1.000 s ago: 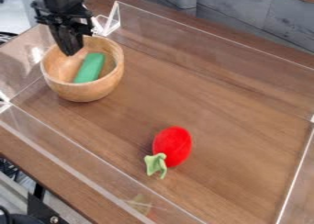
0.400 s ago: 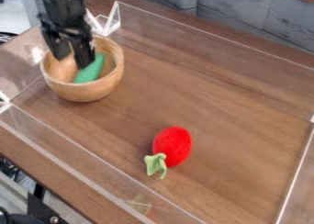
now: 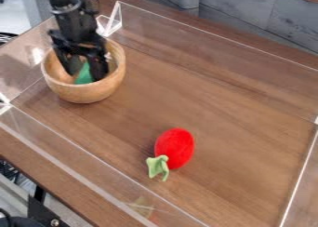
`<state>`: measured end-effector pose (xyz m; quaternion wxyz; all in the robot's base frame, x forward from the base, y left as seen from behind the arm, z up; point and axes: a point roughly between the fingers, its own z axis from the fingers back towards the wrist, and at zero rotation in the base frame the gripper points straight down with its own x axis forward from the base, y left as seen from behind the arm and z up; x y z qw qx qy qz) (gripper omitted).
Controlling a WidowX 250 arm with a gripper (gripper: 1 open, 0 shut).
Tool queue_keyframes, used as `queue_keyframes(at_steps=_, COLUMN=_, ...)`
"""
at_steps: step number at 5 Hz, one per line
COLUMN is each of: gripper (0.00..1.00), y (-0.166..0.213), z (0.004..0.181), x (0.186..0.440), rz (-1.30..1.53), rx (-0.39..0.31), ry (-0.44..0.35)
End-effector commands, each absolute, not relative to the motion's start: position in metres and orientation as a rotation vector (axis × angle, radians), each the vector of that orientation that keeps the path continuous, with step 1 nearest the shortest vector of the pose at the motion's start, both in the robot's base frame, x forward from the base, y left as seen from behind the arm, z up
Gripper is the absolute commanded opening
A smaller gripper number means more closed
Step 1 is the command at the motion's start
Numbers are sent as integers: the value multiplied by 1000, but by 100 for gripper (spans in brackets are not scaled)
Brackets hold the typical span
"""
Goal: Remove the green stick from the brown bowl and put it on the table
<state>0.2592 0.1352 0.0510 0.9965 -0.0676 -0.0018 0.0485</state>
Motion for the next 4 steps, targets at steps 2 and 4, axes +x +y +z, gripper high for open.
queue_keyframes(at_steps=2, gripper=0, y=138, z=48, x=257, rz=118, rx=-137, ry=-51)
queue_keyframes(at_steps=4, gripper=100, y=123, z=28, x=268, rz=257, rx=-148, ry=-63)
